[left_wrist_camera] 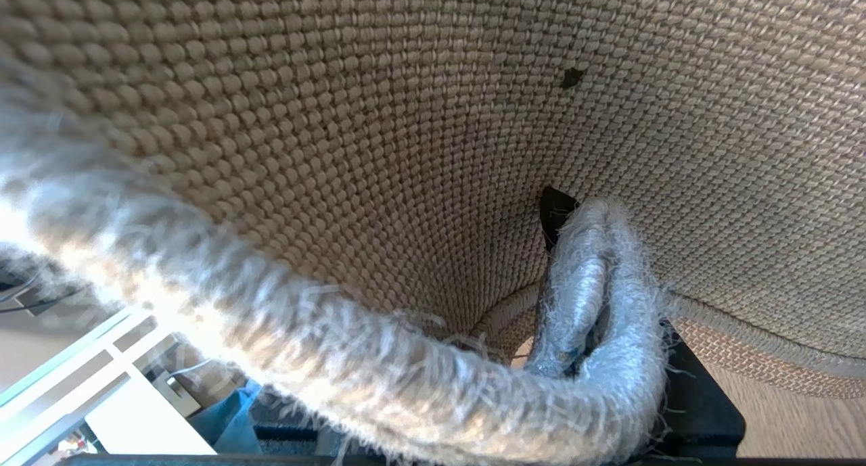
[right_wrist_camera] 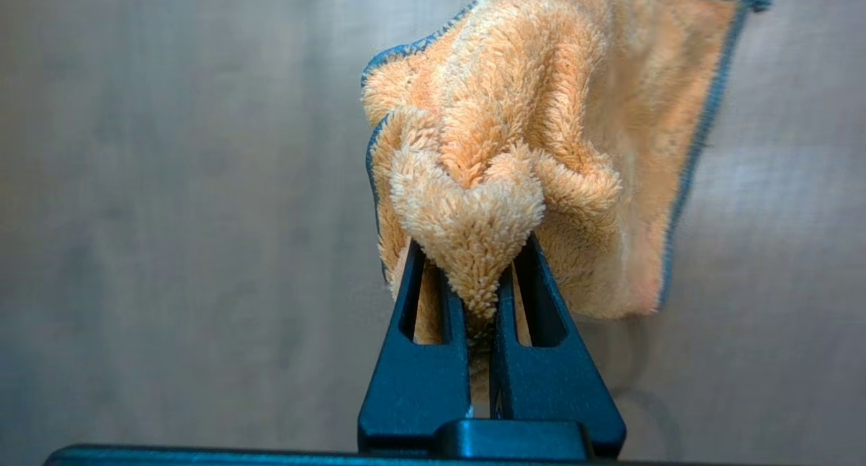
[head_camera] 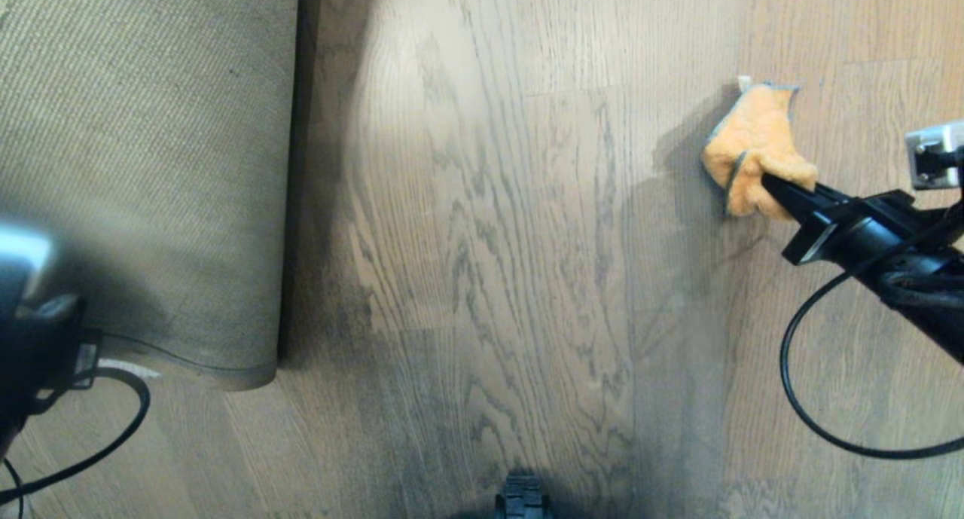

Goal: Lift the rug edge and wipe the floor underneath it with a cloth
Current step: Pick up the rag, then wipe the floor under the carpet with a rag

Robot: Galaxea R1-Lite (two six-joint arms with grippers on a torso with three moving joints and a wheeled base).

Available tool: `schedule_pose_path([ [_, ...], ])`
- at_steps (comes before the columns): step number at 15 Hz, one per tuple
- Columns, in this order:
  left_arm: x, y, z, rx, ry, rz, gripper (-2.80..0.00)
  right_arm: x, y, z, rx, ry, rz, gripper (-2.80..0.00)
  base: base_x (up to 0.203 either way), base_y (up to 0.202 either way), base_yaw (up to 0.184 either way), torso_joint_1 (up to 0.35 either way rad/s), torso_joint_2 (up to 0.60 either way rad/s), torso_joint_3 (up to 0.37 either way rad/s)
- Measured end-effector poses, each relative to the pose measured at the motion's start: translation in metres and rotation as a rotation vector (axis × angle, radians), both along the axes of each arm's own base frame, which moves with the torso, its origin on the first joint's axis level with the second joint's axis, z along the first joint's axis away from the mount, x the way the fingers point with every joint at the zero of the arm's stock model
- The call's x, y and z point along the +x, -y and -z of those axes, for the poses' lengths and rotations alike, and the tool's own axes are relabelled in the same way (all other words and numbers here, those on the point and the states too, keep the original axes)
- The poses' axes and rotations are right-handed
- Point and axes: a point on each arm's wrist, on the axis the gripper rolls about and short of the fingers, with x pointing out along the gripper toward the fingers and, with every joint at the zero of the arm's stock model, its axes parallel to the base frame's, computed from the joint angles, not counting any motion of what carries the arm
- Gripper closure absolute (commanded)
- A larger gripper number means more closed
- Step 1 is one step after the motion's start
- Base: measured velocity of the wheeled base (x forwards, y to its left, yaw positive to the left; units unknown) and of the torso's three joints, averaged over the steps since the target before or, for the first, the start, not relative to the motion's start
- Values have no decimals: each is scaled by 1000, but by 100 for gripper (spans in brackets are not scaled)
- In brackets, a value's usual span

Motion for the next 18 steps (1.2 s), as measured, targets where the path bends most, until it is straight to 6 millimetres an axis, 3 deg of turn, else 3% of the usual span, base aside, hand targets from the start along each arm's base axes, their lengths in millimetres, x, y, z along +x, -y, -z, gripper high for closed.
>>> schedule_pose_path([
  [9, -8, 1, 1, 3, 5, -2, 0, -44, -95, 11, 14, -43, -414, 0, 0, 0, 0, 0, 0, 0],
  [13, -10, 1, 0, 4, 10, -2, 0, -45, -137, 17, 25, -78, -552, 0, 0, 0, 0, 0, 0, 0],
  [18, -11, 1, 0, 4, 10, -3, 0, -42, -207, 30, 35, -83, -709, 0, 0, 0, 0, 0, 0, 0],
])
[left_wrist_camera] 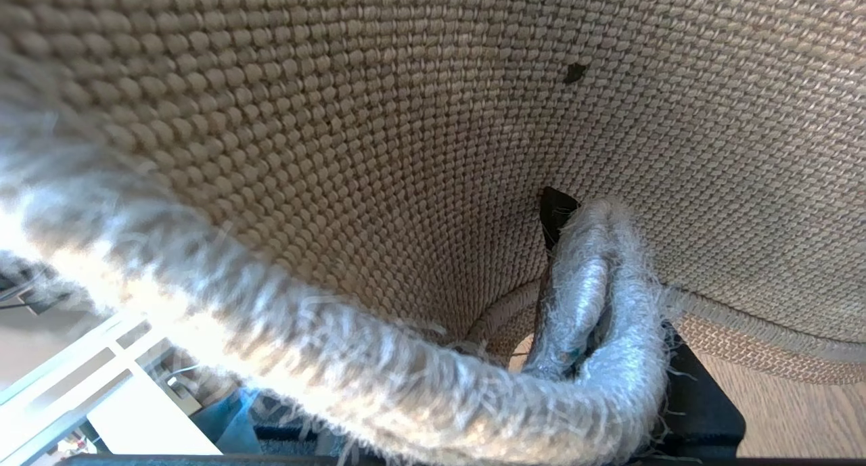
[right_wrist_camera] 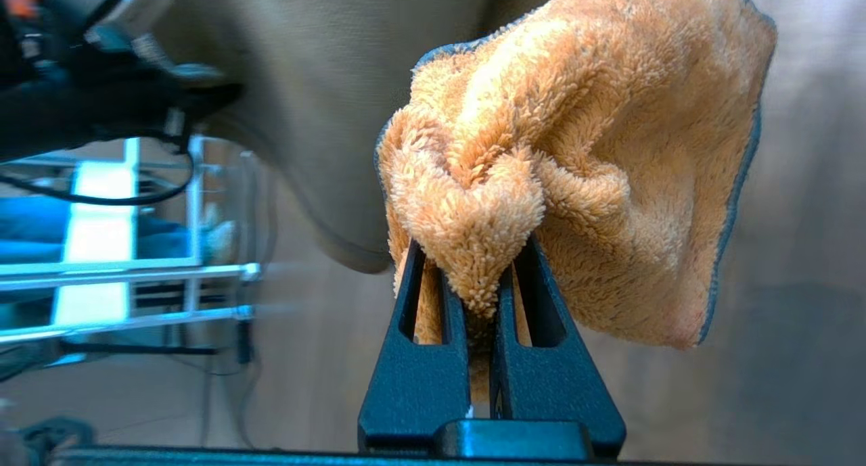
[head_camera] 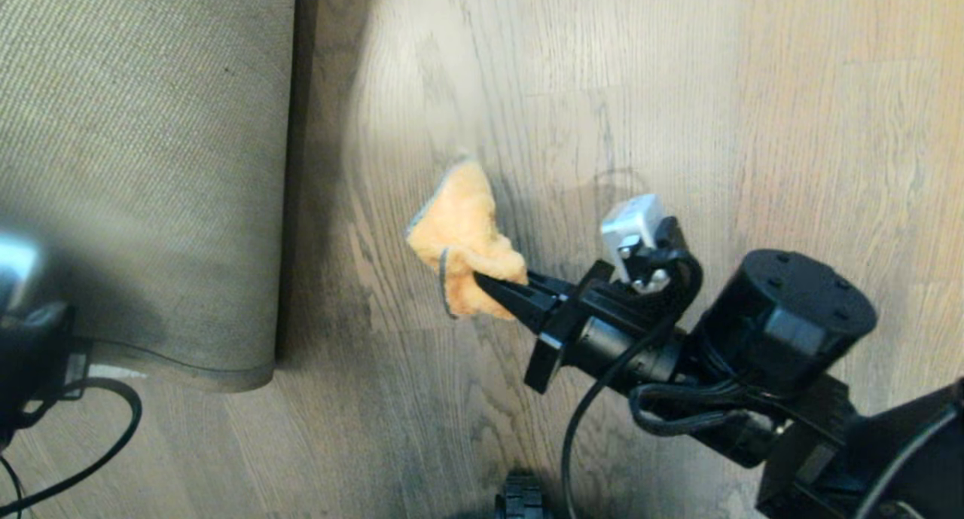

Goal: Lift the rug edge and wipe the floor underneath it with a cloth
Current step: Wipe the floor under the carpet with a rag

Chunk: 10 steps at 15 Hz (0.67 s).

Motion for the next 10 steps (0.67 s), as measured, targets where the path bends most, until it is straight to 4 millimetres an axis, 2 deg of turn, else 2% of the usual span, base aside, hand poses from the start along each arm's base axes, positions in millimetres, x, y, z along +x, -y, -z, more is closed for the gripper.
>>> schedule_pose_path([
  [2, -1, 0, 1, 0, -1, 0, 0, -3, -26, 12, 7, -16, -58, 0, 0, 0, 0, 0, 0, 0],
  [4, -2, 0, 3, -2, -8, 1, 0, -7, -44, 26, 6, -39, -96, 0, 0, 0, 0, 0, 0, 0],
  [7, -4, 0, 6, -3, -13, 0, 0, -12, -62, 48, -10, -54, -129, 0, 0, 0, 0, 0, 0, 0],
  [10, -4, 0, 6, -3, -15, 0, 0, -7, -78, 66, 0, -66, -86, 0, 0, 0, 0, 0, 0, 0],
])
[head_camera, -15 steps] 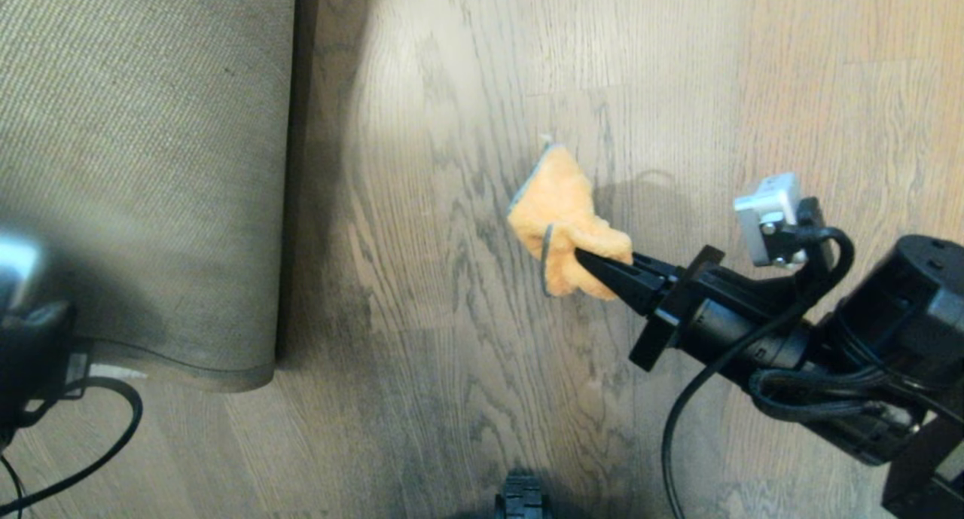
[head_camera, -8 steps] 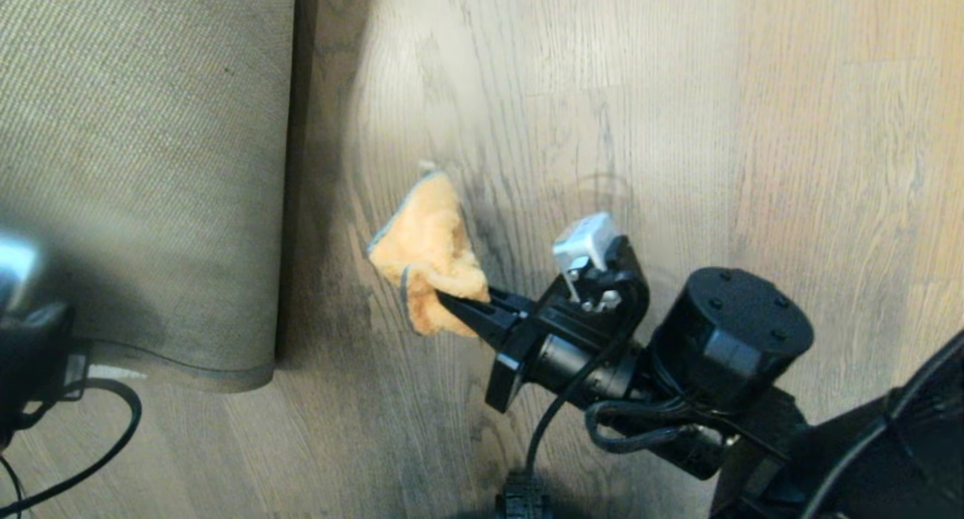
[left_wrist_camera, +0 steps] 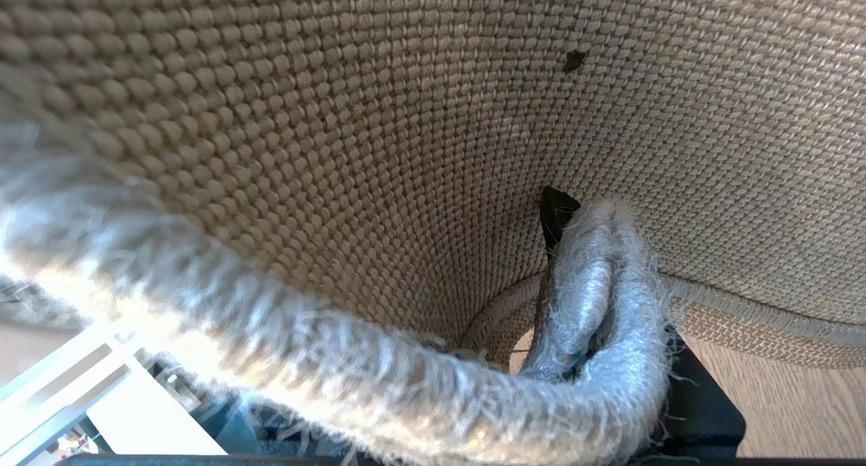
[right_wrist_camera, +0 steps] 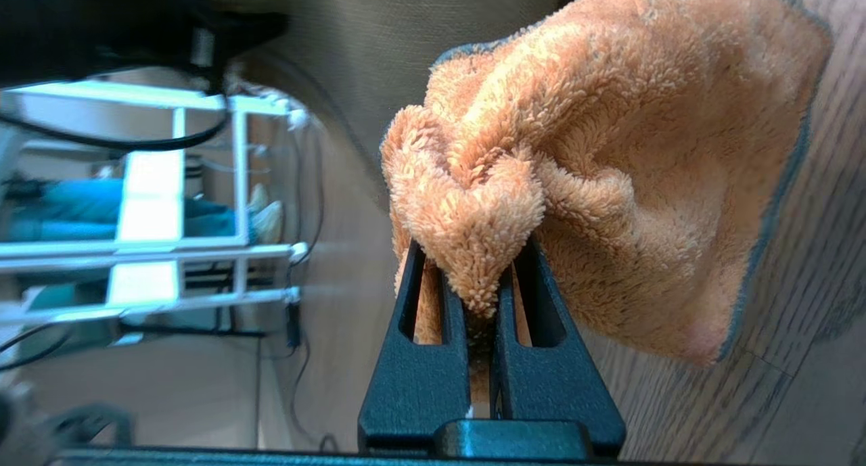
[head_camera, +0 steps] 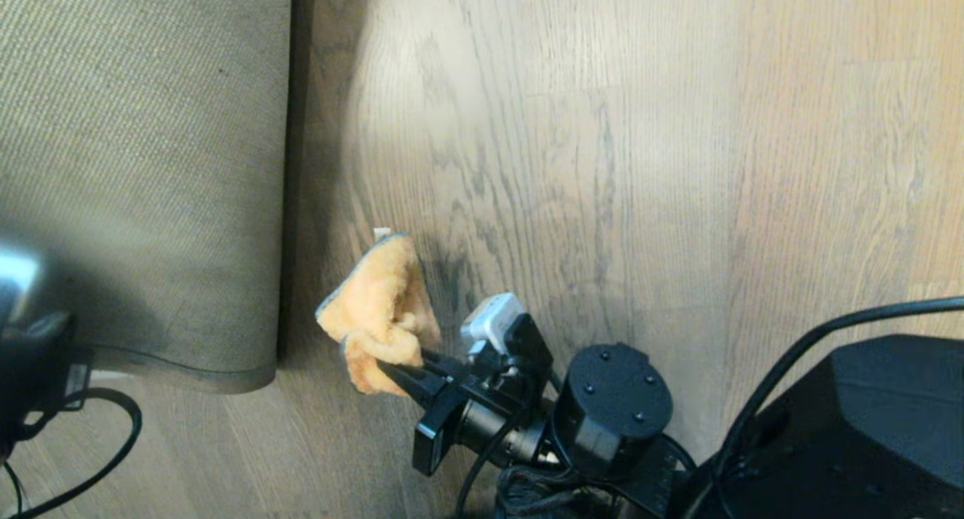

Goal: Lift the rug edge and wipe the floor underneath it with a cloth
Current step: Wipe the floor under the carpet with a rag

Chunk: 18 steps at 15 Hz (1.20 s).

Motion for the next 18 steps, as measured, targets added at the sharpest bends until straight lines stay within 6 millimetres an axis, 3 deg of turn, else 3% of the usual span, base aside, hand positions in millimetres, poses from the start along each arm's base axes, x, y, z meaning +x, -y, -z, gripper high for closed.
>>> schedule_pose_path([
  [7, -3, 0, 2, 1, -7, -14, 0, 20, -28, 28, 21, -38, 120, 0, 0, 0, 0, 0, 0, 0],
  [13, -8, 0, 5, 2, -11, -26, 0, 48, -15, 40, 20, -76, 233, 0, 0, 0, 0, 0, 0, 0],
  [18, -9, 0, 5, 3, -10, -26, 0, 88, 0, 32, 64, -51, 325, 0, 0, 0, 0, 0, 0, 0],
])
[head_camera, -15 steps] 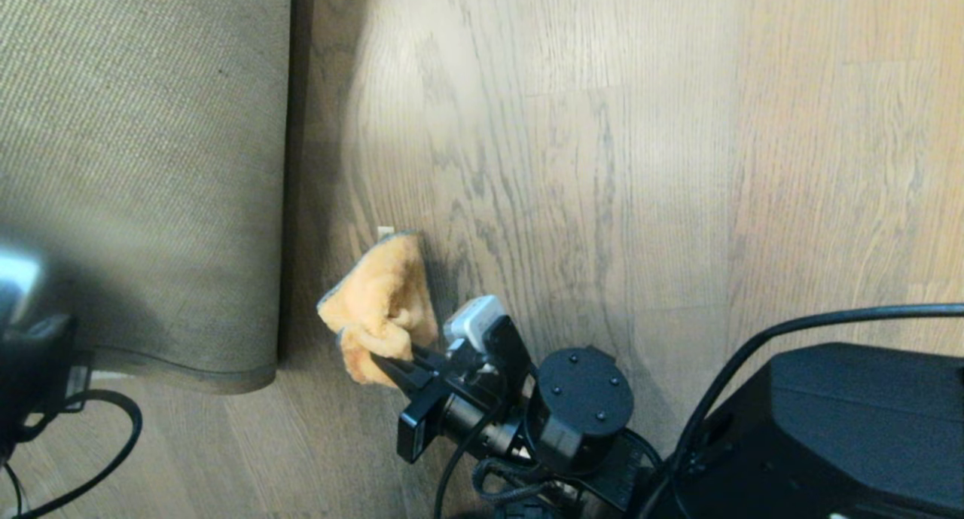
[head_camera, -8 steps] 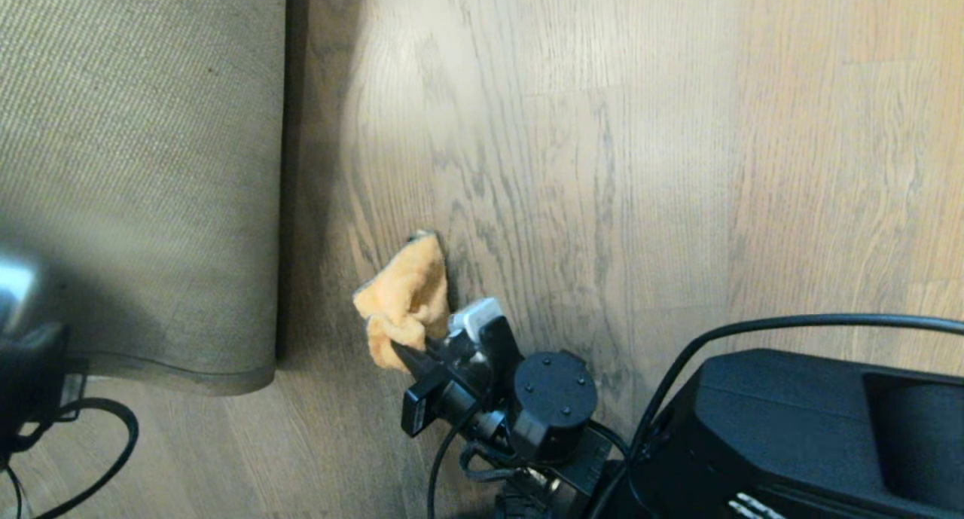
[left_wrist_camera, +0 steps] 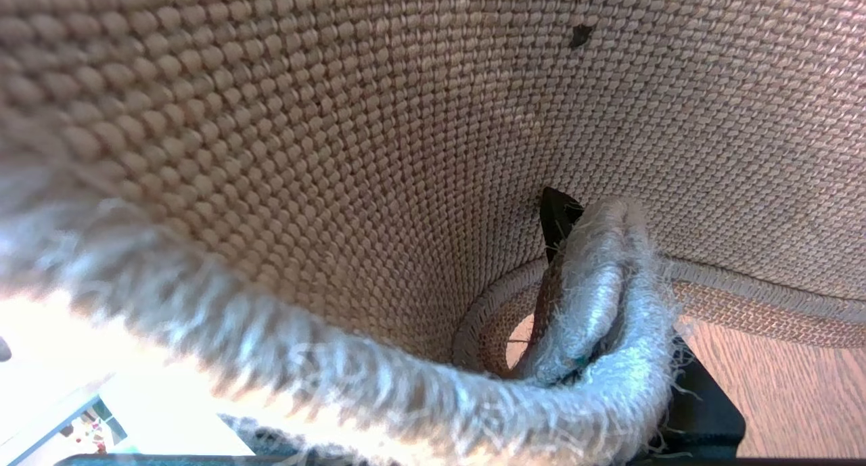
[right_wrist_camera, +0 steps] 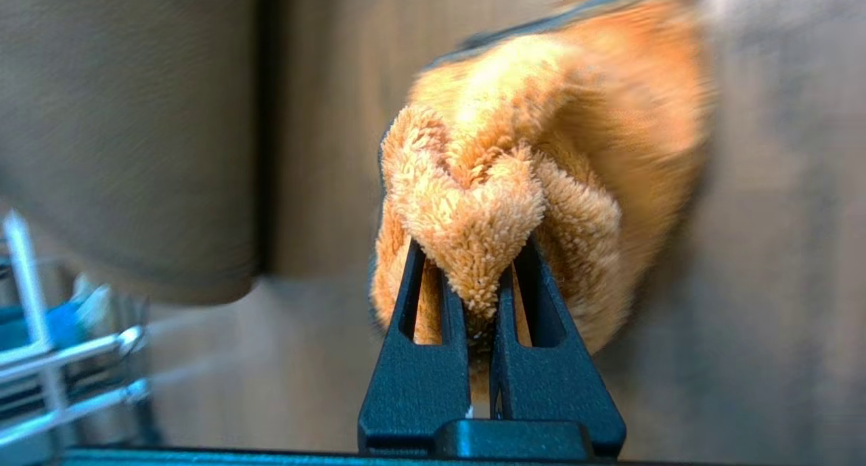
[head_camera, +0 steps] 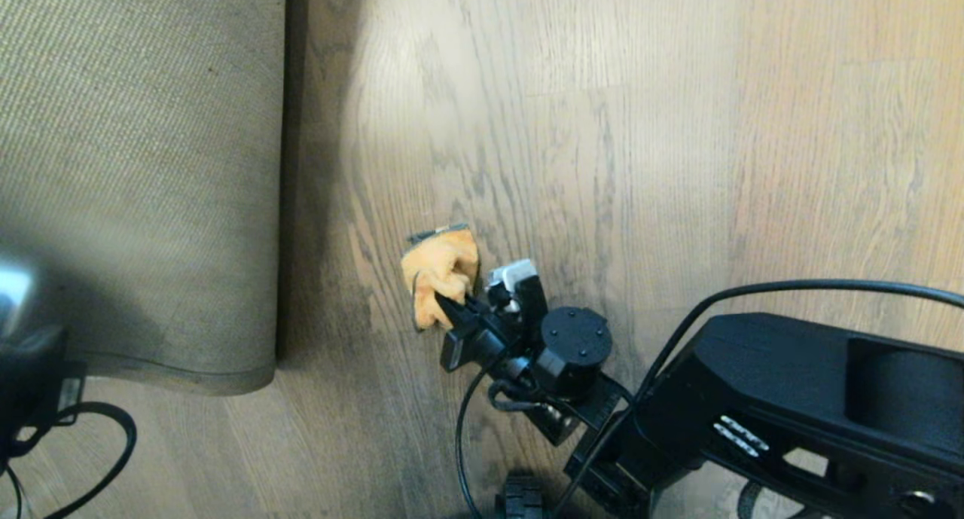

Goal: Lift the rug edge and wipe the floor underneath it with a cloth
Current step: Wipe the floor under the carpet with a rag

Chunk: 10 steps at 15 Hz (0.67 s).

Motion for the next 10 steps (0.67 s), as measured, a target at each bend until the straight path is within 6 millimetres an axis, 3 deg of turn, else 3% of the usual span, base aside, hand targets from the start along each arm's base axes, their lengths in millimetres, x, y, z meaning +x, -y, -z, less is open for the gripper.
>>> schedule_pose_path([
  [10, -1, 4, 4, 2, -15, 31, 0, 59, 57, -30, 77, 71, 178, 0, 0, 0, 0, 0, 0, 0],
])
